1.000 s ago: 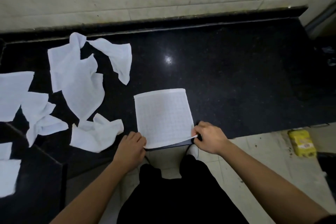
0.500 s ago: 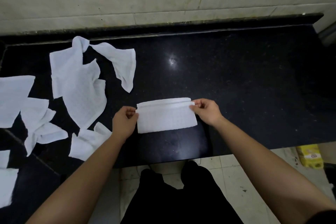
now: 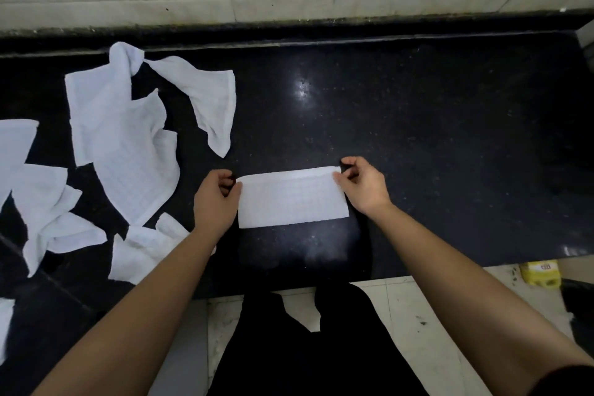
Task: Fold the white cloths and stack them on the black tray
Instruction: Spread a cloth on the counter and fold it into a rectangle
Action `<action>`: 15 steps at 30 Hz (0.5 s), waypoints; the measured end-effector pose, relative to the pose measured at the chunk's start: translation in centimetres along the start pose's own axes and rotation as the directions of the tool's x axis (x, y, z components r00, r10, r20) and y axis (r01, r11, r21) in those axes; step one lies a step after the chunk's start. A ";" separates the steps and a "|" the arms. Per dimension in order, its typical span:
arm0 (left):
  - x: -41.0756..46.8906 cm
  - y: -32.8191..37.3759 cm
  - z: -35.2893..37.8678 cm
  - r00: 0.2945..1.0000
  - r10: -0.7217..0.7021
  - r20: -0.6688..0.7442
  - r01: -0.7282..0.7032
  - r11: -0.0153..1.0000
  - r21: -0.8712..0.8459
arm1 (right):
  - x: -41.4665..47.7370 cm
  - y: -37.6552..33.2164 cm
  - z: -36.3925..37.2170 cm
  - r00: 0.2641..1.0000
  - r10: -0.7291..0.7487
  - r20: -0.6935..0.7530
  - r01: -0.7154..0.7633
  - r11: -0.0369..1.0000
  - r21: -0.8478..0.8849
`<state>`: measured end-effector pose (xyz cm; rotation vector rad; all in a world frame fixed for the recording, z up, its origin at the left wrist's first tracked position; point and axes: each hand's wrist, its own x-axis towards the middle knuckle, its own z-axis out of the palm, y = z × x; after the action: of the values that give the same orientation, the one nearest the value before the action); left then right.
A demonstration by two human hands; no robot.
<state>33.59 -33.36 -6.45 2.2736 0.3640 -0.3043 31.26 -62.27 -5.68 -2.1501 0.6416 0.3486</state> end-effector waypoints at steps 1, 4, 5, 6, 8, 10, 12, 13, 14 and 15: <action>-0.3 -0.3 0.1 0.996 0.080 -0.032 -0.078 0.995 0.061 | -0.6 0.1 0.1 0.998 -0.057 -0.029 0.054 0.994 -0.094; -1.6 -0.9 0.6 0.892 0.449 -0.050 -0.404 0.843 0.356 | -2.5 0.3 1.2 0.893 -0.437 -0.106 0.360 0.835 -0.416; -1.9 -1.0 1.0 0.848 0.529 0.012 -0.484 0.766 0.424 | -3.0 0.1 2.0 0.844 -0.534 -0.060 0.439 0.750 -0.495; -2.2 -1.0 1.5 0.814 0.572 0.101 -0.546 0.694 0.471 | -3.3 -0.2 2.9 0.819 -0.572 0.033 0.493 0.674 -0.550; -2.4 -0.9 2.5 0.773 0.567 0.283 -0.617 0.572 0.540 | -3.5 -0.5 4.9 0.810 -0.538 0.233 0.550 0.561 -0.619; -2.0 -1.0 3.2 0.760 0.507 0.407 -0.641 0.481 0.597 | -2.9 -0.2 6.2 0.806 -0.493 0.328 0.567 0.483 -0.667; -1.3 -1.3 3.6 0.763 0.447 0.467 -0.642 0.443 0.625 | -2.2 0.5 6.6 0.817 -0.453 0.357 0.555 0.449 -0.701; -1.0 -1.6 3.7 0.766 0.430 0.477 -0.640 0.437 0.632 | -1.9 0.9 6.6 0.825 -0.432 0.364 0.547 0.448 -0.707; -0.8 -1.8 3.8 0.769 0.421 0.480 -0.636 0.432 0.640 | -1.7 1.1 6.6 0.830 -0.419 0.367 0.540 0.445 -0.714; -0.6 -2.1 3.9 0.771 0.416 0.483 -0.634 0.428 0.644 | -1.6 1.3 6.6 0.833 -0.411 0.370 0.536 0.434 -0.724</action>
<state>31.86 -35.06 -10.26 2.9922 -0.8304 -0.4731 29.03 -57.20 -9.79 -3.0230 -0.3613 0.5390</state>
